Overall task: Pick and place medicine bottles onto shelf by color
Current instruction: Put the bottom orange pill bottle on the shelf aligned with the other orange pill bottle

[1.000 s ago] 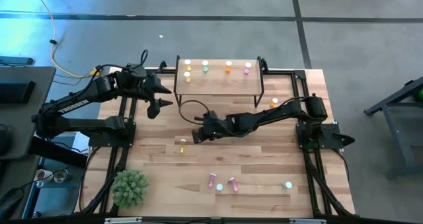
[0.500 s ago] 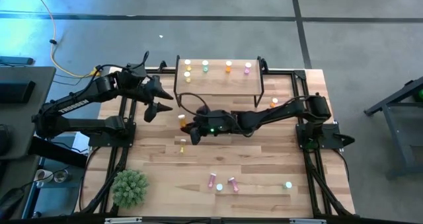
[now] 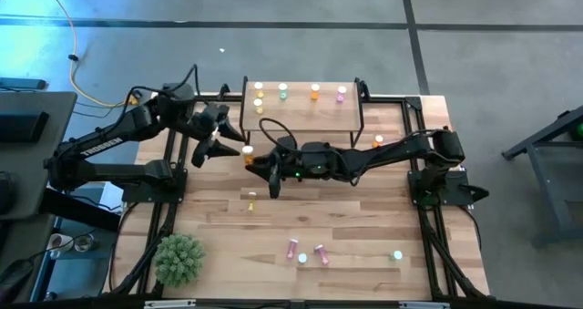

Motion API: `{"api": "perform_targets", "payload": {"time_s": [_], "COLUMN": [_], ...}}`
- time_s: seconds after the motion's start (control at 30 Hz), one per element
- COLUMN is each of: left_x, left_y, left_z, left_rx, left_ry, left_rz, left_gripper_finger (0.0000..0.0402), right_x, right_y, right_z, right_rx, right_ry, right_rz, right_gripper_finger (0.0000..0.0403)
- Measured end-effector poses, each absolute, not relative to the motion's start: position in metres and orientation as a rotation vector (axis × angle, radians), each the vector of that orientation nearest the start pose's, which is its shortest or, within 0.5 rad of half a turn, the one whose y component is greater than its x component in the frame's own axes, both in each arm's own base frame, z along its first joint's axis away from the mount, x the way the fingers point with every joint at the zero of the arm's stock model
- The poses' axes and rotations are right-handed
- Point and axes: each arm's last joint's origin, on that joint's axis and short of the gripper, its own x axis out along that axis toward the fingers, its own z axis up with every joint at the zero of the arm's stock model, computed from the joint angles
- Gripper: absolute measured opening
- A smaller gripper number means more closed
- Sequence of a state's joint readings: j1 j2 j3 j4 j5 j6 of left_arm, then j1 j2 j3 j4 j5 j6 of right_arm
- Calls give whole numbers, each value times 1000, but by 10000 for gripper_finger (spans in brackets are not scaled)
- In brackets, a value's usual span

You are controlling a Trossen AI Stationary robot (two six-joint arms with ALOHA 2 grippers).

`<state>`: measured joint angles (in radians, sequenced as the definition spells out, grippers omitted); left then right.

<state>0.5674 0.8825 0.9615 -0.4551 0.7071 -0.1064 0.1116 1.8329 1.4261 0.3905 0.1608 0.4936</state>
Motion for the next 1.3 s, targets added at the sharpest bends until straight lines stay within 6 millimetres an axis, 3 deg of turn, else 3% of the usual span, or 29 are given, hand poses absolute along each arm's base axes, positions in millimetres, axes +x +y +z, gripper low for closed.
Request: {"api": "perform_targets", "payload": {"time_s": [0.47,0.83,1.1,1.3], "left_x": [170,190,191,191], "left_y": [76,78,78,78], "left_z": [371,366,365,365], "left_rx": [-365,-395,-393,-393], "left_ry": [154,159,157,157], "left_rz": [-178,-160,-160,-161], "left_gripper_finger": [227,227,227,194], "right_x": [428,427,427,427], "right_y": [40,40,40,39], "right_z": [329,331,331,331], "right_rx": [417,418,418,419], "right_ry": [-113,-136,-137,-138], "right_rz": [-125,-146,-146,-155], "right_gripper_finger": [78,78,78,78]}}
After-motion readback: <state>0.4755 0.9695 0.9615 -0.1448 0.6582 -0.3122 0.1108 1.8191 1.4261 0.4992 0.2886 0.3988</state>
